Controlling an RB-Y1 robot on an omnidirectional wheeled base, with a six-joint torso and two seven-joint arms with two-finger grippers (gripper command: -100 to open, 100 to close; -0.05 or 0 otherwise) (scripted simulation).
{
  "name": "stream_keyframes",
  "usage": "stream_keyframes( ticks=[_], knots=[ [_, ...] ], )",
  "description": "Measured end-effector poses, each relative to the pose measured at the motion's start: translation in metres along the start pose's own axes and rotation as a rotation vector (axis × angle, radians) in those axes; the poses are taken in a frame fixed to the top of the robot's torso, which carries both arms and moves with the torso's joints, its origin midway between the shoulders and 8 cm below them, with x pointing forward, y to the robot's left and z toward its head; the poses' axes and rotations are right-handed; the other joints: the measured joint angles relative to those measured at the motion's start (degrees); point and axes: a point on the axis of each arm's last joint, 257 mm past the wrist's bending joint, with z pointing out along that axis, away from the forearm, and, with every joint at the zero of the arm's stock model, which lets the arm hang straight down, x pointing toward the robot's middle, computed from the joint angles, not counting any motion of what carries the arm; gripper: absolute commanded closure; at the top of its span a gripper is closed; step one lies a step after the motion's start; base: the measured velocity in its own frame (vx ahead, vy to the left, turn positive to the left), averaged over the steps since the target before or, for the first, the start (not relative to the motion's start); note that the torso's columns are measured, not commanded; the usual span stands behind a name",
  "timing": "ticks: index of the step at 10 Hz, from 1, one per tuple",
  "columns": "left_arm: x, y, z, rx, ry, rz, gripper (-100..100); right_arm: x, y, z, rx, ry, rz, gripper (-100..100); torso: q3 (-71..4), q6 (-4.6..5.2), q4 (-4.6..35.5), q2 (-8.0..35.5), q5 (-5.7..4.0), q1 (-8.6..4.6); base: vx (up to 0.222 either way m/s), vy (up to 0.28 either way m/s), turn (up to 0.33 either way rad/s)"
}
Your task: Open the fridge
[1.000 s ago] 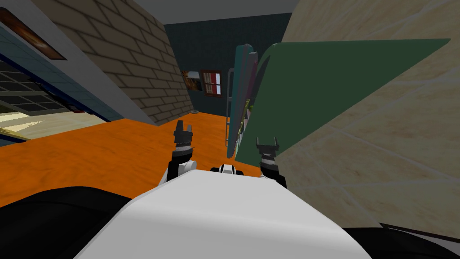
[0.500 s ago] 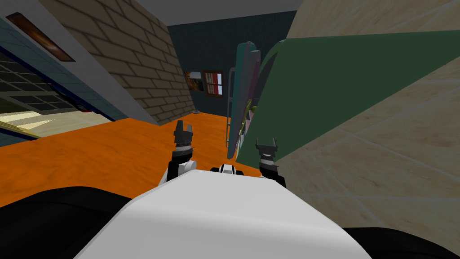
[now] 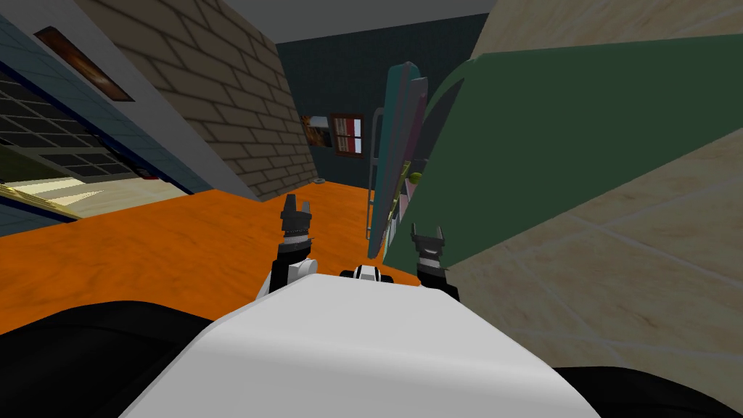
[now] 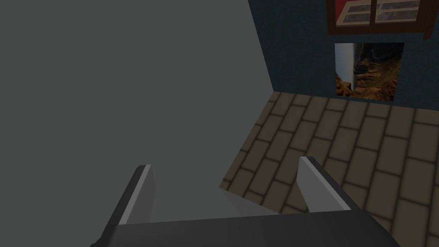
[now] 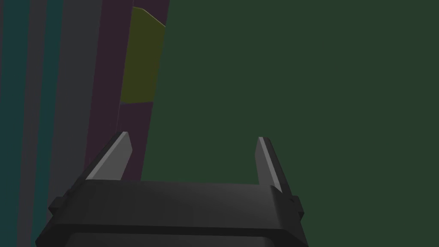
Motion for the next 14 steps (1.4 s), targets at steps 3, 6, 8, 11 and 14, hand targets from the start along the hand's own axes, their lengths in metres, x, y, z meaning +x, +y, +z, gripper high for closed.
stream_keyframes(
  ticks=[3, 6, 8, 11, 14],
  knots=[
    [0.000, 0.000, 0.000, 0.000, 0.000, 0.000, 0, -0.007, -0.003, -0.003, -0.011, -0.034, 0.140, -100, 0.0, 0.01, 0.0, 0.1, 0.01, 0.02, 0.054, 0.025, 0.049],
    [0.000, 0.000, 0.000, 0.000, 0.000, 0.000, 0, -0.016, -0.007, -0.008, -0.026, -0.074, 0.298, -100, 0.0, 0.00, 0.0, 0.0, 0.01, 0.04, 0.056, 0.024, 0.043],
    [0.000, 0.000, 0.000, 0.000, 0.000, 0.000, 0, -0.022, -0.010, -0.011, -0.039, -0.099, 0.398, -100, 0.0, 0.00, 0.0, 0.1, 0.02, 0.07, 0.052, 0.030, 0.043],
    [0.000, 0.000, 0.000, 0.000, 0.000, 0.000, 0, -0.031, -0.015, -0.014, -0.059, -0.134, 0.536, -100, 0.0, 0.01, 0.0, 0.0, 0.00, -0.01, 0.057, 0.012, 0.049],
    [0.000, 0.000, 0.000, 0.000, 0.000, 0.000, 0, -0.039, -0.021, -0.019, -0.086, -0.172, 0.687, -100, 0.0, 0.00, 0.0, 0.1, 0.03, 0.10, 0.059, 0.027, 0.054]
  ],
)
